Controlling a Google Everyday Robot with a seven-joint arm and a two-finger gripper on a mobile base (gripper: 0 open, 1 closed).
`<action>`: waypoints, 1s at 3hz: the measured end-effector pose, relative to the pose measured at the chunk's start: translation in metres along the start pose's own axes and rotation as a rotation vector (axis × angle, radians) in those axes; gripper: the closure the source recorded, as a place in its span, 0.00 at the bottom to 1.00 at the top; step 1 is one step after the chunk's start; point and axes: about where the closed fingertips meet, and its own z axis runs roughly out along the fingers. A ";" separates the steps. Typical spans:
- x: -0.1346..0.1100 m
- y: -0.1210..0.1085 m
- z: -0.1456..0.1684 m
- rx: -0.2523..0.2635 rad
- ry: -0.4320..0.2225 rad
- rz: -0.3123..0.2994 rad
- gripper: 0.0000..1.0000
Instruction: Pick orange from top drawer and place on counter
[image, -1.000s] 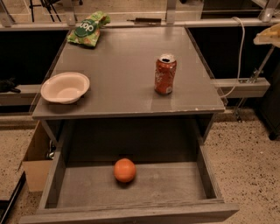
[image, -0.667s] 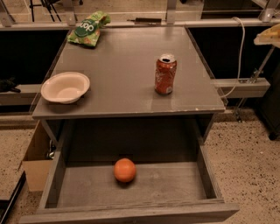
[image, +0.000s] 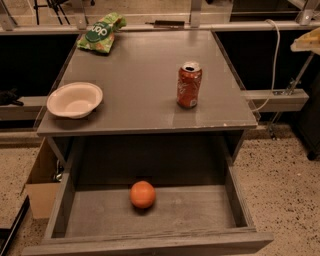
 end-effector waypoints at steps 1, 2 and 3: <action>0.000 0.000 0.000 0.000 0.000 0.000 0.00; 0.000 0.000 0.000 0.000 0.000 0.000 0.00; 0.000 0.000 0.000 0.000 0.000 0.000 0.00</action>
Offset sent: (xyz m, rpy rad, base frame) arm -0.0304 -0.0332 0.0015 0.0777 0.0190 -0.0675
